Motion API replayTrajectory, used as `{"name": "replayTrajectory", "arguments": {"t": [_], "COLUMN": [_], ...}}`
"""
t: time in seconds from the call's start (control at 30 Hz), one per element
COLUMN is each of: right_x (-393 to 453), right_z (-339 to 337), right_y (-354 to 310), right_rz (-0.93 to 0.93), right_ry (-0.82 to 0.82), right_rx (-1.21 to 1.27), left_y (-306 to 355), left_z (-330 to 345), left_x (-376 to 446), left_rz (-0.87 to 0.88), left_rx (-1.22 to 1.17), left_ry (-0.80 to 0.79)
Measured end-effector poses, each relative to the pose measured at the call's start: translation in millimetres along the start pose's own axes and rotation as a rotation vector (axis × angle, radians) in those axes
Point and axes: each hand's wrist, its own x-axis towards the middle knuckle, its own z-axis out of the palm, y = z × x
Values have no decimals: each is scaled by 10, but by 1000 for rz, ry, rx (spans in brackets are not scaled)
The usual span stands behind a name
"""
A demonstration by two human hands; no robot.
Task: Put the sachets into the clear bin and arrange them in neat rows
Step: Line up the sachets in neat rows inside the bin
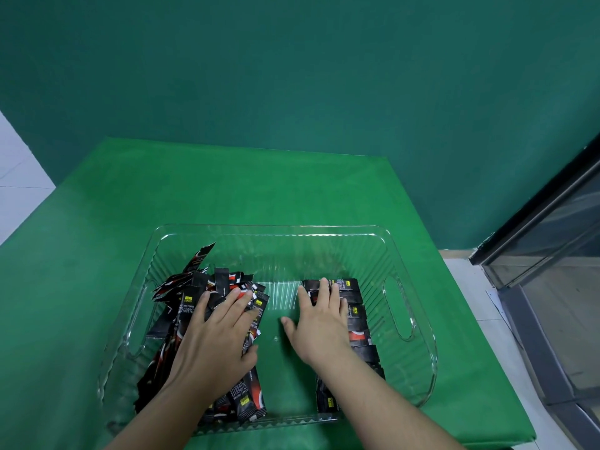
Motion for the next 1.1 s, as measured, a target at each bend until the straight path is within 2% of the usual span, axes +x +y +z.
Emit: {"name": "replayTrajectory", "arguments": {"t": [0.2,0.33,0.4,0.57,0.67,0.87,1.1], "right_x": [-34,-33,9,121,146,109,95], "right_z": [-17,-71,-83,-2,-2,-90,-344], "right_y": [40,-38,-104,-253,-250,-122,345], "right_rz": [-40,-297,-386,-450,-436,-365,-25], "right_ry": [43,180,155,10,12,88,136], "right_rx": [74,141,178,223,248,346,311], "left_y": [10,7,6,14,16,8,17], "left_z": [-11,-17,-10,4,17,35,10], "left_x": [-1,-11,-15,-11,-18,-16,-19], "left_rz": [6,4,10,26,24,21,8], "left_rx": [-6,-5,-1,18,23,21,-12], "left_ry": [15,28,49,122,164,141,116]}}
